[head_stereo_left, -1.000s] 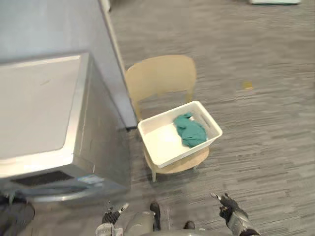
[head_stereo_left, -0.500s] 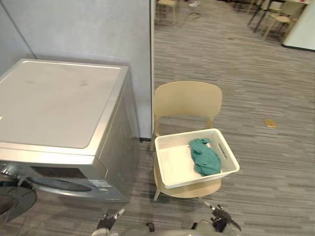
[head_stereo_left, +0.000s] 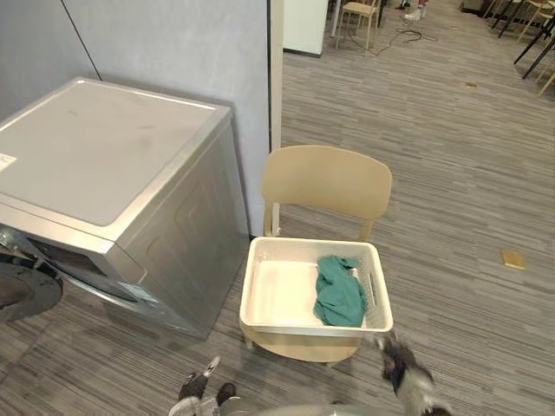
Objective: Pick up the laundry basket with both hands and put the clothes into the washing machine.
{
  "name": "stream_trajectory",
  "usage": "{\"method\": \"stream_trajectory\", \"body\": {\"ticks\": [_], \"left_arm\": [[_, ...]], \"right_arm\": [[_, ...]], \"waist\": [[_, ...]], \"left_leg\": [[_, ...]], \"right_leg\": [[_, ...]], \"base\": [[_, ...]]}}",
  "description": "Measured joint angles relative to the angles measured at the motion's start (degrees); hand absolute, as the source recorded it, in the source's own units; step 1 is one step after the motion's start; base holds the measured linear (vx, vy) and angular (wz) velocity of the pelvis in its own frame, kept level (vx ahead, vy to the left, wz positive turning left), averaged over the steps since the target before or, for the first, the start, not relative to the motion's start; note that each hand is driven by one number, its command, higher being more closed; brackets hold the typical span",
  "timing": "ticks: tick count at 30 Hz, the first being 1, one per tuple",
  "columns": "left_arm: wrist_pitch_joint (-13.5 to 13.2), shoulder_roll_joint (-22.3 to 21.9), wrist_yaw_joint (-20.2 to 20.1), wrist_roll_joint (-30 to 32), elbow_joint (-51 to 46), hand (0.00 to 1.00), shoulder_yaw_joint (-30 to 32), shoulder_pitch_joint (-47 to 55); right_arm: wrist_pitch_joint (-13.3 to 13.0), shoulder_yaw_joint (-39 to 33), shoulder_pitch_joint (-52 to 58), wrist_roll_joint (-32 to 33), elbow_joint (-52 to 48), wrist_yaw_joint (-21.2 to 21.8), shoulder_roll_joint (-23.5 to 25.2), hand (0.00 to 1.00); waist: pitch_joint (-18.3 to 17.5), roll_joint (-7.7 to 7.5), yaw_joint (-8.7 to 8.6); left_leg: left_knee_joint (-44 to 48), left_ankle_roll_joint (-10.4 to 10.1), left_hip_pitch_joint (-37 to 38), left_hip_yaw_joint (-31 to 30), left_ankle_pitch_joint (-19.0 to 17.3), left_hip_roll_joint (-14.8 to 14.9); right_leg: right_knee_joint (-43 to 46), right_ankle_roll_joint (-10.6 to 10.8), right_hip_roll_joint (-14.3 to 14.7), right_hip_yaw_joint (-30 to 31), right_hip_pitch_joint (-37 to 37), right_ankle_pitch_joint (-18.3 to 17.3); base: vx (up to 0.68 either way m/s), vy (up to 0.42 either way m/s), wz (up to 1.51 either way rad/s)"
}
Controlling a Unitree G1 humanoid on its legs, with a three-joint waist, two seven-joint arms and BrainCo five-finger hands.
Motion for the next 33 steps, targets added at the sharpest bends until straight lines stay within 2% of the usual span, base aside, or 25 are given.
{"method": "stream_trajectory", "body": {"ticks": [3,4,5,6,8,9,10,12,14,16,18,21,27,29,33], "left_arm": [[-0.03,-0.76,0.07,-1.91,-0.08,0.00,2.04,1.69],[-0.02,-0.69,0.06,-1.63,-0.10,0.00,2.13,1.78],[-0.04,-0.83,0.05,-1.22,-0.36,0.00,2.06,1.83],[-0.05,-1.06,0.11,0.27,-0.72,0.00,1.60,2.28],[-0.03,-1.11,0.99,3.62,-0.80,0.00,0.82,3.21],[-0.01,-1.13,1.12,5.13,-0.81,0.00,-0.18,3.74],[-0.04,-1.04,1.16,6.38,-1.24,0.00,-1.00,4.32],[-0.13,0.06,1.11,9.02,-2.42,0.00,-2.72,4.32],[-0.13,1.46,0.98,12.74,-3.13,0.00,-5.47,4.11],[-0.13,1.95,0.92,14.89,-4.16,0.00,-7.93,3.52],[-0.53,1.87,1.11,15.99,-5.75,0.00,-9.24,1.87],[-0.78,1.72,1.64,15.96,-8.36,0.00,-10.82,0.42],[-1.30,2.06,2.13,15.98,-9.67,0.00,-13.66,-0.63],[-1.40,2.18,2.12,15.98,-9.70,0.00,-14.14,-0.85],[-2.34,2.37,2.10,15.90,-10.93,0.00,-14.76,-1.82]], "right_arm": [[-0.93,-0.16,-0.03,-0.82,-11.49,0.10,-0.43,0.00],[-0.87,-0.21,-0.08,-2.11,-16.39,-0.02,-1.38,0.00],[-0.90,-0.21,-0.08,-2.91,-19.59,-0.18,-2.50,0.00],[-1.22,-0.29,-0.16,-4.29,-25.25,-0.69,-3.64,0.00],[-3.65,-0.73,-0.98,-5.76,-34.27,-1.50,-4.78,0.00],[-5.66,-1.61,-2.46,-6.48,-38.40,-1.96,-5.53,0.00],[-7.59,-2.34,-4.90,-7.02,-39.97,-2.46,-6.20,0.00],[-8.77,-2.81,-7.98,-7.42,-39.55,-2.65,-6.88,0.00],[-8.52,-2.12,-9.12,-8.53,-37.64,-2.63,-7.51,0.00],[-7.52,-0.86,-9.64,-9.92,-36.22,-2.55,-8.55,0.00],[-5.84,1.21,-10.23,-14.44,-36.23,-2.35,-9.38,0.00],[-5.65,1.90,-9.84,-15.12,-36.23,-2.42,-9.15,0.00],[-4.74,1.61,-8.35,-15.12,-35.45,-2.67,-8.06,0.00],[-4.65,2.36,-11.69,-15.11,-30.56,-2.65,-8.80,0.00],[-3.22,8.80,-28.29,-15.42,-14.94,-2.83,-15.66,0.00]], "waist": [[0.38,-0.39,0.00],[0.55,-0.58,-0.03],[0.69,-0.47,0.11],[0.92,-0.09,0.13],[0.97,0.80,-0.01],[0.80,1.29,-0.01],[0.57,1.69,0.02],[1.17,0.63,0.08],[1.79,-0.13,0.02],[2.19,-0.05,0.07],[4.06,0.18,0.13],[6.49,-0.11,0.03],[8.76,-0.40,0.02],[9.51,-0.74,0.01],[13.06,-0.65,0.31]], "left_leg": [[1.63,3.87,-2.71,5.52,2.85,-1.61],[2.63,6.01,-3.86,9.67,4.43,-2.75],[3.03,6.95,-4.43,12.93,5.13,-3.25],[2.66,7.11,-4.62,16.32,5.23,-3.20],[-0.32,7.11,-3.90,18.75,5.24,-2.84],[-3.82,7.07,-2.69,20.00,5.26,-2.70],[-7.36,5.16,-1.69,21.20,6.52,-2.81],[-9.57,5.23,-1.50,22.52,7.34,-3.69],[-9.93,5.63,-1.34,22.86,7.64,-4.96],[-10.21,6.06,-1.03,23.15,7.96,-6.15],[-10.24,6.21,-1.08,23.14,8.07,-7.00],[-10.36,6.30,-1.84,22.98,8.14,-7.01],[-10.40,6.29,-2.49,23.00,8.14,-7.04],[-10.40,6.32,-2.80,23.21,8.16,-6.97],[-10.40,6.49,-3.59,23.25,8.72,-6.85]], "right_leg": [[-1.36,-0.05,-1.26,-1.41,0.04,0.04],[-1.36,-0.11,-2.39,-2.18,0.06,0.13],[-1.38,-0.16,-3.14,-2.89,0.17,0.58],[-1.55,-0.06,-3.41,-3.48,0.17,1.36],[-2.43,0.26,-3.18,-3.86,-0.09,2.01],[-3.09,0.45,-3.08,-3.78,-0.60,2.85],[-3.82,0.80,-3.18,-3.17,-1.38,3.72],[-4.49,1.41,-3.62,-2.99,-2.02,5.68],[-4.71,2.12,-4.89,-2.94,-1.96,6.28],[-4.71,2.61,-6.11,-2.89,-1.77,6.56],[-4.67,3.07,-7.00,-2.88,-1.84,6.86],[-4.54,3.13,-7.00,-3.05,-2.48,6.91],[-4.60,3.17,-6.97,-3.13,-3.12,6.90],[-4.46,3.16,-6.96,-2.64,-3.92,6.92],[-4.26,2.97,-6.87,-2.00,-5.06,7.47]], "base": [[-0.09,-0.011,0.36],[-0.06,0.044,0.49],[-0.07,0.055,0.55],[-0.08,0.066,0.37],[-0.07,0.070,0.12],[-0.04,0.055,-0.13],[-0.04,0.061,-0.21],[-0.03,0.048,-0.20],[0.01,0.088,0.00],[0.02,0.095,0.06],[0.00,0.075,0.04],[-0.02,0.024,0.03],[0.01,0.001,-0.01],[0.02,0.001,-0.15],[0.00,0.003,-0.06]]}}
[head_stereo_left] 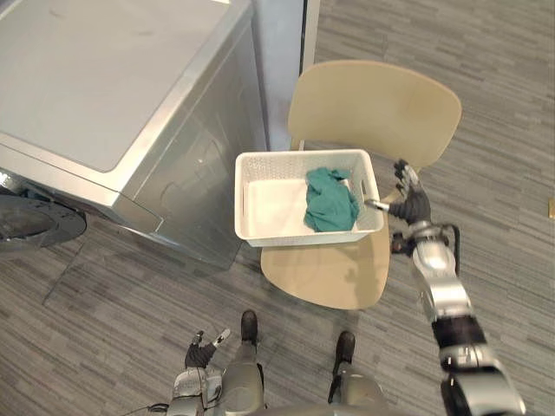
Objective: Pick up the laundry basket with both hands and put the clothes into the washing machine.
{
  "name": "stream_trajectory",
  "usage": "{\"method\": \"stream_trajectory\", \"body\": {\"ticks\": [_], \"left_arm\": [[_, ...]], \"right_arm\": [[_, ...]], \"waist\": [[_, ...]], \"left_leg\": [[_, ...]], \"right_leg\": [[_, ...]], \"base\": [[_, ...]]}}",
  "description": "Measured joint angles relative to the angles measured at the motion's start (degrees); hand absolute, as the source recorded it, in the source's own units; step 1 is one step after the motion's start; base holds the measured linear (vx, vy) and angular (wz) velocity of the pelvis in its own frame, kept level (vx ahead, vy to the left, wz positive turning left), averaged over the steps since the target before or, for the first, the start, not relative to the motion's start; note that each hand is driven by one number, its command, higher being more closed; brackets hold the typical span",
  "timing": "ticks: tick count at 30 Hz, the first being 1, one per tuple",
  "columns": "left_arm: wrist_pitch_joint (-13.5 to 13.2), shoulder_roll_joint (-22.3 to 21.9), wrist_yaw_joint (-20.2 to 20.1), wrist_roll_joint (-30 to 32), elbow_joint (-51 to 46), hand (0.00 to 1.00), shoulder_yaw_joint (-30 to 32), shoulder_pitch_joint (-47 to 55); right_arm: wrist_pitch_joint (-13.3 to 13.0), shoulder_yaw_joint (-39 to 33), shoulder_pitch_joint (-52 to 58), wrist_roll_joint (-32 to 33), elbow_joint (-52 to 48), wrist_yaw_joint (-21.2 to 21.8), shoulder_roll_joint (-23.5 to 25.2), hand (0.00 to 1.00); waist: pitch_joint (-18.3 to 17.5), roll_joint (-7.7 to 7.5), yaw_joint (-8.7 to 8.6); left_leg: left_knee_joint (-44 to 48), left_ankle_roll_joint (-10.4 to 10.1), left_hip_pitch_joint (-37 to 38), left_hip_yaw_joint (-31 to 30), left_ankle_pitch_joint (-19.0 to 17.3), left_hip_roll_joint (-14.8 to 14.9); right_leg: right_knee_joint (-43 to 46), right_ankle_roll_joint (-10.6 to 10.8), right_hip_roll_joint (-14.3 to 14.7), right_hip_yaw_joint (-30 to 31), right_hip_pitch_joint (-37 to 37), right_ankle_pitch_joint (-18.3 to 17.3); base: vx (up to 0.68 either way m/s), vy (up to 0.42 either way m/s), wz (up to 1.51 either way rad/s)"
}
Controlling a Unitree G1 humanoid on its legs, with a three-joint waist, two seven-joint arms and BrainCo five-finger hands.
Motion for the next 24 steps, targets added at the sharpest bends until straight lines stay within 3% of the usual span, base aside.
{"method": "stream_trajectory", "body": {"ticks": [6,12,19,24], "left_arm": [[-0.48,1.07,0.08,-2.33,-0.95,0.00,-2.29,-2.60],[-0.47,2.57,0.28,-5.10,-1.11,0.00,-5.49,-4.52],[-0.58,3.66,1.75,-9.53,-3.40,0.00,-8.03,-5.09],[-1.48,3.24,2.84,-9.98,-8.48,0.00,-9.92,-5.13]], "right_arm": [[0.14,8.77,-21.89,0.25,21.26,0.91,-6.28,0.00],[2.11,10.06,-30.23,1.64,34.75,3.02,-5.92,0.00],[4.74,7.79,-33.17,0.27,42.32,1.71,-4.41,0.00],[5.13,6.71,-35.15,-0.32,46.55,0.36,-5.82,0.00]], "waist": [[4.82,0.57,2.92],[8.98,0.77,5.90],[11.08,0.80,6.12],[11.24,1.01,6.06]], "left_leg": [[0.00,0.04,-2.23,-1.69,1.00,0.22],[0.00,0.07,-4.35,-3.24,1.91,0.01],[-0.01,0.10,-7.05,-3.96,2.64,-0.05],[-0.01,0.22,-10.46,-4.89,3.44,-0.09]], "right_leg": [[0.05,-0.30,0.32,-1.53,-1.16,0.44],[0.49,-0.33,0.20,-3.68,-2.16,0.47],[0.92,-0.41,0.17,-4.43,-4.38,0.65],[1.00,-0.44,0.22,-5.19,-7.28,1.06]], "base": [[-0.02,0.003,0.12],[-0.01,0.008,0.17],[-0.03,0.006,0.04],[-0.03,0.004,0.06]]}}
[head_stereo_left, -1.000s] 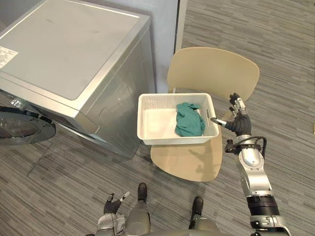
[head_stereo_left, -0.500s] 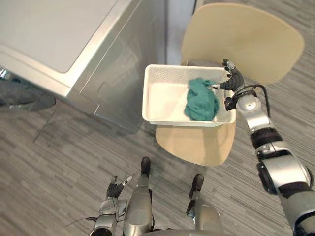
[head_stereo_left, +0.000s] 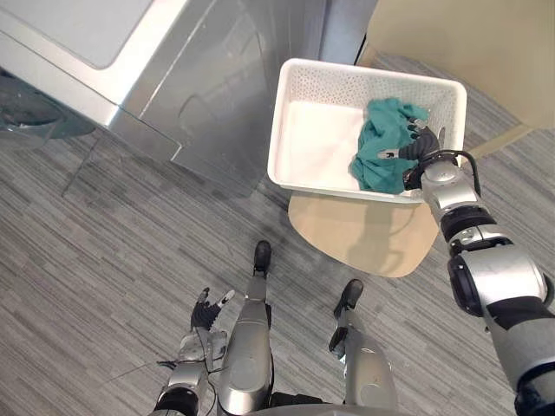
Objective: Pick up the laundry basket with both hands and put the clothes into the washing machine.
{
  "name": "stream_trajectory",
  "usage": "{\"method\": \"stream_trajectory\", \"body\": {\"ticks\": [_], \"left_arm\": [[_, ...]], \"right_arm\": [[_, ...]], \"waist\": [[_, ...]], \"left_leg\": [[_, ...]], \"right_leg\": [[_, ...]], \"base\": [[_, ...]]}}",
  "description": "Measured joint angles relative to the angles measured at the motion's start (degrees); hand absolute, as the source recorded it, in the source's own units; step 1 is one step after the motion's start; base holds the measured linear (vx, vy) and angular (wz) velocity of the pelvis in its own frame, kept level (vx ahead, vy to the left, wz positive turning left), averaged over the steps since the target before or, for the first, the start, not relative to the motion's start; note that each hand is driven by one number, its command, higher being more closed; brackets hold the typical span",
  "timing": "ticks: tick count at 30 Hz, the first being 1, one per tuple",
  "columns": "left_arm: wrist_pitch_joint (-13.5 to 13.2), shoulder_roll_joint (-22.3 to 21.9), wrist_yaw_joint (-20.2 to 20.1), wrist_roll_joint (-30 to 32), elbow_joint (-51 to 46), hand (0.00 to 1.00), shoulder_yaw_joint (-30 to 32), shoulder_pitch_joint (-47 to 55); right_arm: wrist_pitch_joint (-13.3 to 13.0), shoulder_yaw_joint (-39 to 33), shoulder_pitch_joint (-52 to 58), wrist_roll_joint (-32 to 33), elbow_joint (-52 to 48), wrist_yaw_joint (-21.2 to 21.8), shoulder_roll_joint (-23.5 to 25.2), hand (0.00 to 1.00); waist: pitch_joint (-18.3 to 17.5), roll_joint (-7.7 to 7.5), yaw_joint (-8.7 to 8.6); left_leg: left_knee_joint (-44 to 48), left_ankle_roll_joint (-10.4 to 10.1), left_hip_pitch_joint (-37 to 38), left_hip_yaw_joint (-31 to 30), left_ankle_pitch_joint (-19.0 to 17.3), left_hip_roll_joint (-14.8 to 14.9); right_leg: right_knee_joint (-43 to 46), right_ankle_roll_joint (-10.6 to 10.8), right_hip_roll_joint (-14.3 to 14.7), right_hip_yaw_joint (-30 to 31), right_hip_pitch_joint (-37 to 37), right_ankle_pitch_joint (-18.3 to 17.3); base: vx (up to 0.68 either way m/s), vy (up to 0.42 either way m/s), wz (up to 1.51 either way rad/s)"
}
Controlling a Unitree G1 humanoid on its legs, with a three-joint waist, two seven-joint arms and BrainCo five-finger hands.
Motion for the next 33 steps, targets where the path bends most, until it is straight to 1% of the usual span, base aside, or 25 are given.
{"method": "stream_trajectory", "body": {"ticks": [2,4,5,7,8,10,11,12,14,15,16,17,18,19,20,21,22,23,25,28,29,30,31,33], "left_arm": [[-0.10,-0.41,0.04,0.00,-1.80,0.00,-0.81,-0.01],[-0.09,-0.41,0.05,0.00,-2.83,0.00,-0.93,-0.06],[-0.08,-0.41,0.07,0.01,-3.29,0.00,-1.42,-0.21],[-0.07,-0.42,0.10,0.03,-3.93,0.00,-1.89,-0.23],[-0.06,-0.52,0.20,0.04,-4.51,0.00,-2.01,-0.24],[-0.11,-0.53,0.92,0.03,-5.34,0.00,-2.33,-0.42],[-0.10,-0.69,0.96,0.02,-5.63,0.00,-2.64,-0.89],[-0.12,-1.15,1.08,-0.04,-6.17,0.00,-2.60,-1.06],[-0.10,-1.63,1.09,-0.07,-7.11,0.00,-2.65,-1.10],[-0.11,-2.45,1.13,-0.07,-8.02,0.00,-2.64,-1.38],[-0.12,-2.90,1.16,-0.08,-8.58,0.00,-2.65,-1.59],[-0.18,-3.83,1.30,-0.09,-10.38,0.00,-2.54,-1.75],[-0.21,-4.19,1.38,-0.12,-11.31,0.00,-2.46,-1.78],[-0.24,-5.10,1.90,-0.44,-12.99,0.00,-1.88,-1.87],[-0.19,-5.48,2.18,-0.73,-13.39,0.00,-1.49,-1.98],[-0.14,-6.37,2.41,-0.92,-14.17,0.00,-0.34,-2.06],[-0.11,-7.13,2.60,-1.15,-14.98,0.00,0.80,-2.05],[-0.10,-7.51,2.65,-1.16,-15.37,0.00,1.39,-2.05],[-0.08,-8.47,2.95,-1.17,-17.25,0.00,2.33,-2.03],[-0.04,-9.68,2.91,-1.19,-18.68,0.00,3.12,-2.01],[-0.04,-10.27,2.91,-1.26,-18.77,0.00,3.79,-1.94],[-0.04,-10.51,2.91,-1.37,-18.77,0.00,4.31,-1.26],[-0.03,-10.53,2.93,-1.67,-18.67,0.00,4.44,-0.91],[0.01,-10.57,3.42,-2.40,-18.35,0.00,5.29,0.23]], "right_arm": [[0.03,-0.04,-0.41,-0.36,1.18,-0.35,-1.65,0.00],[0.02,-0.23,-0.72,-0.42,1.29,-0.74,-2.78,0.00],[0.02,-0.59,-1.07,-0.43,1.46,-1.30,-4.01,0.00],[0.01,-0.85,-2.31,-0.78,3.04,-1.87,-5.41,0.00],[0.00,-0.86,-2.66,-1.27,3.32,-2.45,-6.24,0.00],[-0.08,-0.79,-2.96,-2.16,3.32,-2.49,-6.87,0.00],[-0.16,-0.60,-3.04,-2.30,3.36,-2.55,-7.62,0.00],[-0.20,0.08,-3.27,-2.58,3.42,-3.01,-8.28,0.00],[-0.81,1.10,-3.90,-2.75,3.42,-4.66,-9.11,0.00],[-0.87,2.36,-4.80,-3.01,3.29,-4.83,-10.68,0.00],[-0.98,3.05,-4.79,-3.30,3.07,-4.97,-11.18,0.00],[-1.22,3.64,-4.75,-4.21,2.64,-5.66,-12.94,0.00],[-1.27,4.37,-4.69,-4.51,2.03,-6.22,-13.73,0.00],[-1.21,5.93,-4.47,-4.68,0.31,-7.25,-14.92,0.00],[-1.20,6.62,-4.33,-4.67,-0.22,-7.64,-15.09,0.00],[-1.21,8.81,-3.93,-4.61,-1.83,-8.65,-15.30,1.00],[-1.27,11.82,-3.66,-4.47,-3.03,-8.99,-15.28,1.00],[-1.31,13.09,-3.63,-4.49,-3.79,-9.08,-15.28,1.00],[-1.61,16.45,-3.65,-4.02,-5.50,-9.29,-15.13,1.00],[-1.70,17.14,-3.69,-1.92,-6.13,-9.42,-15.02,1.00],[-1.64,17.19,-3.45,-1.91,-6.05,-9.53,-14.76,1.00],[-1.54,18.29,-2.72,-1.73,-6.04,-9.52,-14.04,1.00],[-1.52,18.71,-2.15,-1.56,-6.03,-9.53,-13.54,1.00],[-1.02,19.26,0.34,-0.25,-5.92,-9.23,-11.02,1.00]], "waist": [[1.00,0.33,0.23],[1.20,0.51,0.34],[1.47,0.96,0.50],[1.85,1.42,1.26],[2.20,1.98,1.54],[2.41,2.38,2.22],[2.61,2.73,2.94],[2.86,3.21,3.26],[2.94,3.37,3.42],[3.03,3.62,3.73],[3.13,3.83,3.87],[3.21,4.21,4.32],[3.29,4.37,4.46],[3.29,4.36,4.64],[3.29,4.36,4.70],[3.29,4.36,4.75],[3.28,4.35,4.76],[3.27,4.33,4.73],[3.21,4.26,4.68],[3.02,4.25,4.51],[2.72,3.87,4.50],[1.62,3.21,4.53],[1.09,2.97,4.50],[-1.01,2.17,4.45]], "left_leg": [[0.00,0.08,-0.47,-0.73,0.16,-0.09],[0.00,0.06,-1.61,-1.27,0.36,-0.08],[0.00,0.17,-2.60,-1.60,0.51,-0.10],[0.01,0.14,-3.88,-1.90,0.73,-0.17],[0.01,0.10,-4.63,-2.54,0.86,-0.18],[0.02,0.10,-6.14,-3.14,1.10,-0.21],[0.02,0.11,-7.11,-3.40,1.33,-0.27],[0.03,0.16,-8.10,-4.21,1.56,-0.27],[0.41,0.24,-9.62,-4.78,1.67,-0.33],[1.37,0.24,-11.50,-5.98,1.66,-0.96],[1.76,0.23,-12.19,-6.57,1.64,-1.10],[2.43,0.21,-13.84,-7.59,1.62,-1.11],[2.53,0.20,-14.57,-7.78,1.62,-1.13],[2.71,-0.14,-16.24,-8.55,1.37,-1.17],[2.84,-0.16,-16.72,-8.81,1.36,-1.19],[3.38,-0.18,-17.52,-9.10,1.33,-1.32],[3.73,-0.18,-17.91,-9.15,1.33,-1.33],[3.96,-0.21,-18.10,-9.15,1.30,-1.33],[4.64,-0.26,-18.32,-9.13,1.26,-1.10],[6.33,-0.72,-19.27,-9.59,0.86,-0.88],[6.46,-0.73,-19.34,-9.65,0.87,-0.67],[7.03,-0.71,-20.06,-9.69,0.89,-0.50],[7.61,-0.78,-20.37,-9.83,0.84,-0.43],[8.55,-0.99,-20.33,-10.01,0.67,-0.28]], "right_leg": [[0.00,0.01,-0.03,-0.69,-0.04,0.00],[0.00,0.01,0.07,-1.14,-0.83,0.00],[0.00,0.00,0.08,-1.71,-1.44,0.00],[0.06,-0.04,0.05,-1.97,-2.55,0.04],[0.08,-0.04,0.05,-2.41,-2.93,0.04],[0.22,-0.04,0.06,-2.94,-4.19,0.04],[0.48,-0.04,0.01,-3.19,-5.17,0.04],[0.77,-0.04,-0.04,-3.85,-5.92,0.03],[1.44,-0.04,-0.25,-4.52,-7.15,0.00],[2.79,-0.01,-0.62,-5.51,-8.68,-0.47],[3.47,-0.08,-0.93,-5.93,-9.14,-1.07],[5.50,0.05,-1.55,-6.91,-10.64,-2.19],[6.67,0.00,-1.78,-7.26,-11.40,-2.70],[9.79,0.02,-2.57,-8.34,-13.60,-4.29],[10.86,0.00,-2.83,-8.61,-14.24,-4.82],[13.02,-0.01,-3.43,-8.93,-15.30,-5.89],[14.67,-0.16,-3.80,-8.99,-16.11,-6.72],[15.41,-0.08,-4.00,-9.05,-16.47,-7.15],[17.88,-0.76,-4.37,-9.14,-17.40,-8.23],[19.89,-1.09,-4.59,-9.93,-17.95,-9.45],[20.92,-1.39,-4.65,-10.19,-18.18,-10.00],[21.85,-1.67,-4.71,-10.41,-18.78,-10.55],[22.05,-1.71,-4.66,-10.66,-18.81,-10.67],[23.52,-2.05,-4.90,-11.60,-18.52,-11.72]], "base": [[-0.02,0.007,0.11],[-0.03,0.003,0.13],[-0.02,0.003,0.13],[-0.01,0.005,0.10],[0.00,-0.001,0.13],[0.01,-0.004,0.09],[0.01,0.002,0.08],[0.02,0.005,0.14],[0.00,0.025,0.16],[-0.02,0.053,0.19],[-0.03,0.056,0.32],[-0.03,0.026,0.31],[-0.05,0.047,0.39],[-0.04,0.044,0.29],[-0.05,0.043,0.30],[-0.03,0.012,0.16],[-0.03,0.005,0.12],[-0.03,-0.008,0.04],[0.00,0.000,0.00],[-0.02,-0.028,0.08],[-0.01,-0.044,0.10],[-0.01,-0.038,0.09],[0.00,-0.054,0.06],[0.02,-0.066,0.11]]}}
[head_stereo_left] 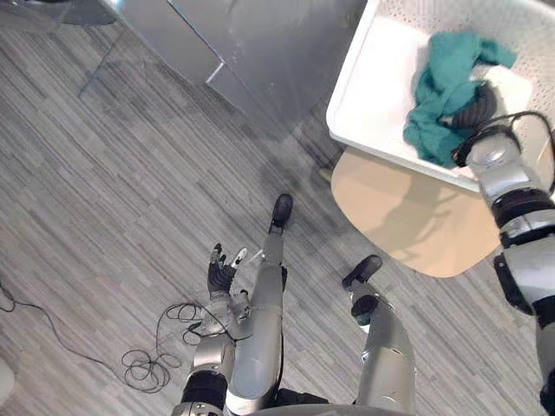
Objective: Pick up the laundry basket with both hands and put the clothes into the washing machine.
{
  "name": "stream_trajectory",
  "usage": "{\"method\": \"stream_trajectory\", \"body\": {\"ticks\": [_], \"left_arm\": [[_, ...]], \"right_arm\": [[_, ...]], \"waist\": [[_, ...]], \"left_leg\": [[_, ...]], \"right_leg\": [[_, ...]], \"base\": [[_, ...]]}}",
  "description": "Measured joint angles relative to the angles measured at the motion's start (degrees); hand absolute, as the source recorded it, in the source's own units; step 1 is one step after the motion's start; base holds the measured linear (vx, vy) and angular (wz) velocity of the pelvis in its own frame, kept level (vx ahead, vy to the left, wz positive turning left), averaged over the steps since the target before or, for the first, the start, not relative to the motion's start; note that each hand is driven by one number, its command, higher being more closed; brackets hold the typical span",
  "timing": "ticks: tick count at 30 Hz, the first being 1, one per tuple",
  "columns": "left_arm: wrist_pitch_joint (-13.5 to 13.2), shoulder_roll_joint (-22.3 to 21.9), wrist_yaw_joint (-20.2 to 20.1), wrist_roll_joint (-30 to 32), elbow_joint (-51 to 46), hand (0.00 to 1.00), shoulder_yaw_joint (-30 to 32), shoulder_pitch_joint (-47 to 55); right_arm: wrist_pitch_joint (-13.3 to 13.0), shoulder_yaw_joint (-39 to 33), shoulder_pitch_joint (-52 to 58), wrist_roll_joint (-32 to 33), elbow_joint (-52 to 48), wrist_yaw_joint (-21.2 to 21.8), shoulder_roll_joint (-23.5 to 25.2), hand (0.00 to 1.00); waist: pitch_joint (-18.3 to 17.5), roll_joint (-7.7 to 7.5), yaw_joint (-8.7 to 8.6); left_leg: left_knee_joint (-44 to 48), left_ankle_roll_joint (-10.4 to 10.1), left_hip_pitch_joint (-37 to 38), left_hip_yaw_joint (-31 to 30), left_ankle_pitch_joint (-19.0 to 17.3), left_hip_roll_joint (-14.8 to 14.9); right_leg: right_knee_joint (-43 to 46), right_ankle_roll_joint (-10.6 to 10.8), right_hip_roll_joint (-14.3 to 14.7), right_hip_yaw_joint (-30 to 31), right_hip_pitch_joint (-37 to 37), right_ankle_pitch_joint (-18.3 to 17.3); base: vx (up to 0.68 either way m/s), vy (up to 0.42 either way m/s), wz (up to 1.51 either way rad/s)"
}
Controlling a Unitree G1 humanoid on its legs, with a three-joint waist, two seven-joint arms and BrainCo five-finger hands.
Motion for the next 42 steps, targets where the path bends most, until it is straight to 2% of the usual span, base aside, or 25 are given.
{"method": "stream_trajectory", "body": {"ticks": [5,7,11,13,14,17,20,22,25,27,29,31,33,34,37,40,41,42], "left_arm": [[-0.02,0.01,0.20,-1.11,0.34,0.00,2.36,0.93],[-0.03,0.14,0.32,-1.59,2.62,0.00,3.45,1.25],[0.01,0.54,0.25,-3.35,5.18,0.00,3.57,3.04],[0.11,1.23,-0.04,-3.49,7.17,0.00,3.55,4.15],[0.19,1.82,-0.09,-4.00,8.02,0.00,3.60,4.96],[0.59,3.48,-0.58,-7.10,12.90,0.00,5.89,7.40],[0.87,3.58,-1.23,-11.21,15.92,0.00,9.90,8.98],[1.03,3.36,-1.31,-13.75,16.57,0.00,13.55,10.41],[1.32,3.12,-1.01,-17.89,16.35,0.00,23.97,11.71],[1.01,2.56,0.72,-20.23,9.11,0.00,31.90,12.76],[0.34,2.35,1.98,-20.90,1.85,0.00,35.63,12.69],[-1.61,1.85,3.94,-22.48,-8.01,0.00,37.72,12.28],[-2.78,1.74,5.31,-22.22,-15.49,0.00,37.57,12.04],[-3.78,1.73,6.77,-19.38,-20.82,0.00,36.36,12.17],[-4.19,2.90,8.02,-15.15,-26.29,0.00,33.11,11.81],[-4.11,6.83,8.37,-9.30,-31.82,0.00,21.19,8.97],[-4.00,10.23,5.60,-7.59,-32.06,0.00,12.53,4.96],[-4.03,11.18,2.77,-7.86,-32.12,0.00,8.81,2.55]], "right_arm": [[1.34,-3.35,6.14,2.22,-0.32,1.27,5.27,1.00],[2.31,-9.36,10.69,3.39,-4.05,2.11,7.25,1.00],[1.91,-20.93,15.39,6.71,-12.27,1.85,8.84,1.00],[1.60,-28.39,18.01,9.50,-15.65,0.99,8.83,1.00],[1.58,-31.16,19.31,10.57,-17.42,0.31,8.96,1.00],[0.52,-39.04,26.05,12.59,-26.30,-2.02,9.51,1.00],[-0.69,-44.39,32.36,13.36,-35.98,-3.55,10.39,1.00],[-1.24,-46.84,35.51,13.17,-41.15,-4.27,10.89,1.00],[-1.95,-51.26,37.83,10.42,-45.80,-4.48,11.57,1.00],[-2.35,-54.47,37.98,8.90,-47.94,-4.64,11.49,1.00],[-2.52,-56.46,37.98,8.84,-50.06,-5.13,11.30,1.00],[-3.26,-57.52,37.91,8.77,-52.84,-5.87,10.42,1.00],[-3.79,-57.35,37.42,8.59,-54.01,-5.91,9.00,1.00],[-4.74,-56.87,36.28,8.46,-54.23,-5.93,7.64,1.00],[-5.37,-54.86,34.13,8.27,-54.23,-6.13,7.06,1.00],[-5.82,-49.18,31.95,7.62,-54.23,-5.57,6.82,1.00],[-5.88,-43.39,30.04,7.24,-54.43,-4.18,7.02,1.00],[-5.89,-40.69,29.80,7.24,-55.71,-2.70,7.23,1.00]], "waist": [[-0.78,-0.32,-0.27],[-0.73,-0.44,-0.51],[-0.69,-0.91,-1.67],[-1.05,-1.84,-2.14],[-1.69,-2.57,-3.10],[-6.25,-5.32,-4.63],[-10.21,-6.27,-5.06],[-12.54,-6.21,-5.25],[-16.04,-5.44,-6.35],[-18.70,-4.87,-6.32],[-20.49,-4.23,-6.33],[-21.44,-3.21,-6.55],[-22.17,-2.23,-6.60],[-23.14,-0.99,-6.64],[-23.77,-0.01,-7.41],[-24.07,0.47,-8.35],[-24.43,1.06,-9.54],[-24.48,1.14,-10.08]], "left_leg": [[1.71,-0.05,3.69,0.88,-0.05,0.27],[1.64,-0.13,6.95,1.57,-0.25,0.44],[0.03,-0.14,13.16,3.74,-0.32,1.25],[-2.51,0.07,17.45,4.85,-0.42,1.34],[-3.31,0.11,18.66,5.45,-0.39,1.26],[-6.10,0.47,21.83,5.66,0.07,0.86],[-7.80,0.46,24.79,5.64,0.45,0.13],[-8.39,0.48,27.01,5.61,0.45,-0.21],[-8.47,0.47,29.80,5.31,0.43,-0.39],[-8.47,0.46,31.07,5.45,0.41,0.18],[-8.48,0.43,31.52,5.60,0.37,0.17],[-8.51,0.44,32.30,5.94,0.33,0.27],[-8.52,0.45,33.56,7.24,-0.15,0.37],[-8.52,0.71,34.39,8.81,-1.46,0.80],[-8.53,0.98,35.50,11.00,-2.05,1.18],[-8.55,0.65,37.41,14.32,-2.79,1.55],[-8.58,1.09,38.26,16.58,-3.37,1.56],[-8.62,1.00,38.76,18.25,-3.63,1.62]], "right_leg": [[2.46,-0.57,-0.40,-1.34,4.55,-2.26],[3.59,-0.50,-0.73,-1.23,7.21,-3.41],[4.19,-0.23,-0.71,0.15,11.08,-4.08],[4.40,0.00,-1.07,0.21,13.78,-4.82],[4.64,0.27,-1.39,0.10,14.61,-4.97],[3.68,0.78,-1.68,-0.10,17.04,-5.33],[2.42,1.32,-2.09,-0.14,19.46,-5.54],[0.73,1.81,-2.03,-0.23,22.16,-5.31],[-4.68,2.52,-0.68,-1.62,27.58,-3.93],[-10.60,2.75,1.42,-1.61,31.11,-1.47],[-14.04,2.66,2.64,-1.64,32.75,0.21],[-16.27,2.55,3.53,-1.32,34.15,1.57],[-17.54,2.55,3.82,0.01,34.94,2.56],[-18.54,2.61,4.24,1.61,35.02,3.44],[-19.96,2.49,4.57,3.96,35.01,4.95],[-21.07,2.27,4.77,7.74,34.92,6.19],[-21.48,2.37,4.76,10.28,34.41,6.90],[-21.82,2.27,4.81,12.33,33.78,7.59]], "base": [[0.00,-0.070,0.21],[-0.06,-0.075,0.13],[-0.09,-0.045,-0.14],[-0.07,-0.031,-0.02],[-0.02,-0.028,0.12],[0.07,-0.033,0.08],[0.17,-0.042,0.06],[0.17,-0.059,0.06],[0.11,-0.047,0.13],[0.06,-0.041,-0.06],[0.02,-0.019,-0.08],[-0.01,0.009,-0.11],[-0.05,0.028,-0.35],[-0.06,0.043,-0.48],[-0.08,0.060,-0.49],[-0.11,0.062,-0.65],[-0.13,0.078,-0.78],[-0.13,0.078,-0.85]]}}
